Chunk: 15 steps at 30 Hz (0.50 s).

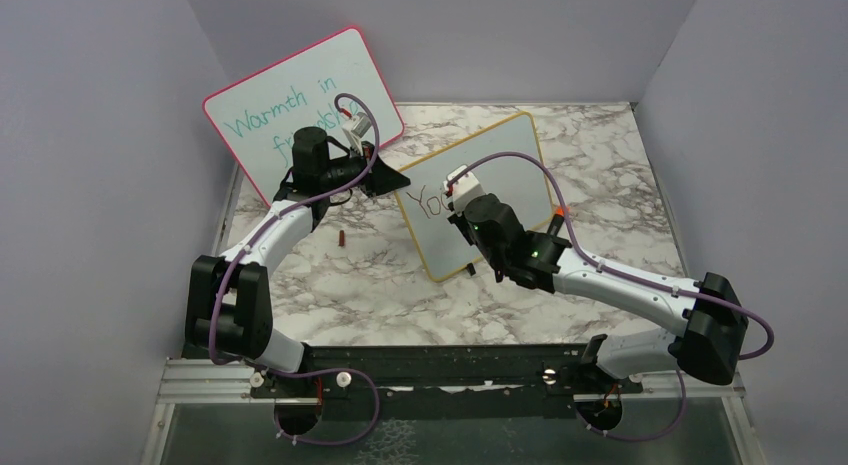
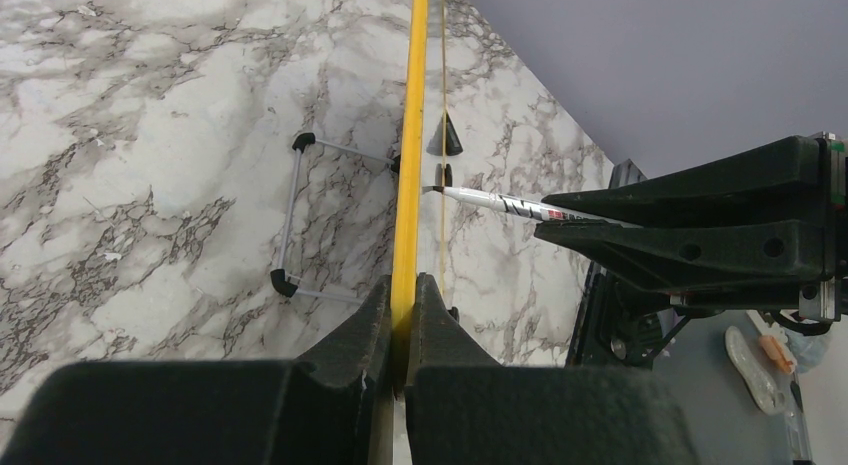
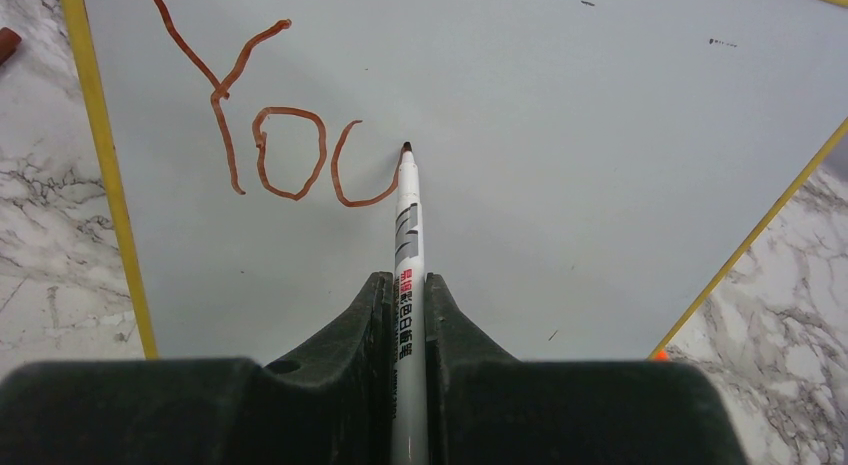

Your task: Write a sentence on the whiteboard

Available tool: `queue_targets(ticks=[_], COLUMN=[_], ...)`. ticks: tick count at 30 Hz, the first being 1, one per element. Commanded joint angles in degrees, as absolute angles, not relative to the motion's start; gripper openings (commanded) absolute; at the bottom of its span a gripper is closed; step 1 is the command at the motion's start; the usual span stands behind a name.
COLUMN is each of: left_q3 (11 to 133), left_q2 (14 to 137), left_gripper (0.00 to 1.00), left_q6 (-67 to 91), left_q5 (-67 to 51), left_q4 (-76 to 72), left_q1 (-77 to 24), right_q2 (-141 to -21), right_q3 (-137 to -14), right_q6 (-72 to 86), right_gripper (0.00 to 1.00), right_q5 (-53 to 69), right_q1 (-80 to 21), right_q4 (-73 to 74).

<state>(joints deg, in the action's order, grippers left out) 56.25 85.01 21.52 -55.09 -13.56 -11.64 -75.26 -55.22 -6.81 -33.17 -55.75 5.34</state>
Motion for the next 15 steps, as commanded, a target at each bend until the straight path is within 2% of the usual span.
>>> queue_targets(ticks=[1,15], left_q3=[55.00,55.11], left_q2=[87.72,87.71], left_gripper=[0.00,0.00], left_q6=[16.79,16.52], left_q5=[-56.95,-56.78], left_q4=[-7.12,-6.77], left_q1=[-13.25,-13.21], right_q2=[-76.05,-75.00], right_q3=[-56.53,-55.96], right_q6=[-7.12,-5.32], right_gripper=[0.01,0.01], right_q5=[-33.22,-31.04], right_q1=[-55.11,-55.02], right_q4=[2.91,8.05])
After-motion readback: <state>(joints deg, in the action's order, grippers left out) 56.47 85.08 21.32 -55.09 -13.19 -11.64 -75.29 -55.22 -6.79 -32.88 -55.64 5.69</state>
